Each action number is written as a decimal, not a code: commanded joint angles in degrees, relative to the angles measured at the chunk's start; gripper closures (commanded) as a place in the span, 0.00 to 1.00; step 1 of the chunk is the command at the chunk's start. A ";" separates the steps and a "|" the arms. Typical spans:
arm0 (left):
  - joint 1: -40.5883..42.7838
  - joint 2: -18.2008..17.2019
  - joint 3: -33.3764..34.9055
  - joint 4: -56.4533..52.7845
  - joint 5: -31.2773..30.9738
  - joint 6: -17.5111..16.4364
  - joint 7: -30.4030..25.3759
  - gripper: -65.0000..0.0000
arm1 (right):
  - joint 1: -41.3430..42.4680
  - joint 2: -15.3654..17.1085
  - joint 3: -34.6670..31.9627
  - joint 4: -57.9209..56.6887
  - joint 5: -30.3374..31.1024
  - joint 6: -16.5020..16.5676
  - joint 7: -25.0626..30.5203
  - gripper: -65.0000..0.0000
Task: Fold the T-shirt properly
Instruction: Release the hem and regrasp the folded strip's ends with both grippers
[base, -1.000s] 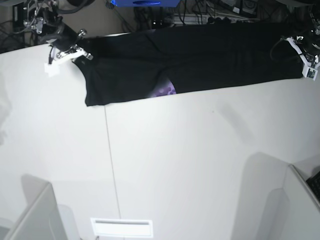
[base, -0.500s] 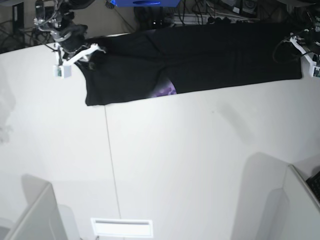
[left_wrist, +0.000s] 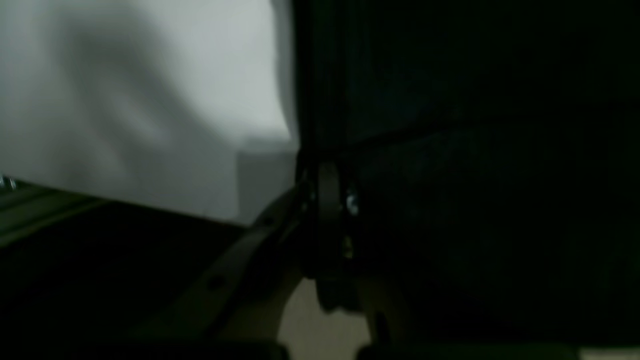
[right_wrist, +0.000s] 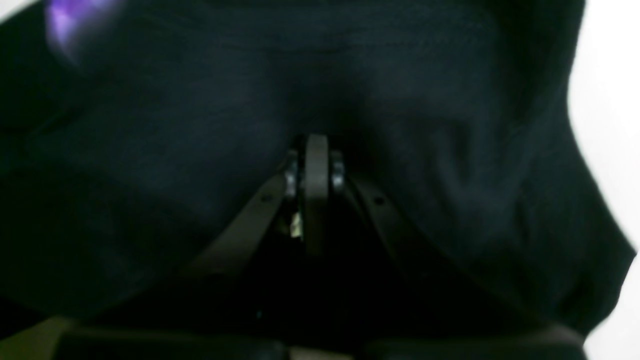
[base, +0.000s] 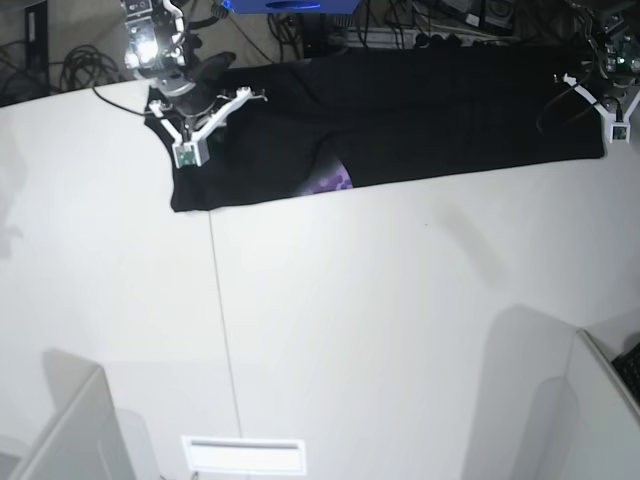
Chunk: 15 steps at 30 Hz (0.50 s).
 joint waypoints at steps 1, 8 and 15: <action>-0.93 -0.28 0.36 -1.31 0.09 -0.61 -1.21 1.00 | 0.71 -0.22 0.27 -0.43 -0.69 -0.14 0.94 1.00; -8.14 0.95 3.70 -8.60 4.92 -0.43 -4.03 1.00 | 8.27 -0.22 3.96 -10.01 -0.60 -0.14 0.94 1.00; -18.08 0.51 5.73 -13.97 5.45 -0.43 -3.94 1.00 | 16.18 -0.04 8.36 -17.40 -0.60 -0.14 0.86 1.00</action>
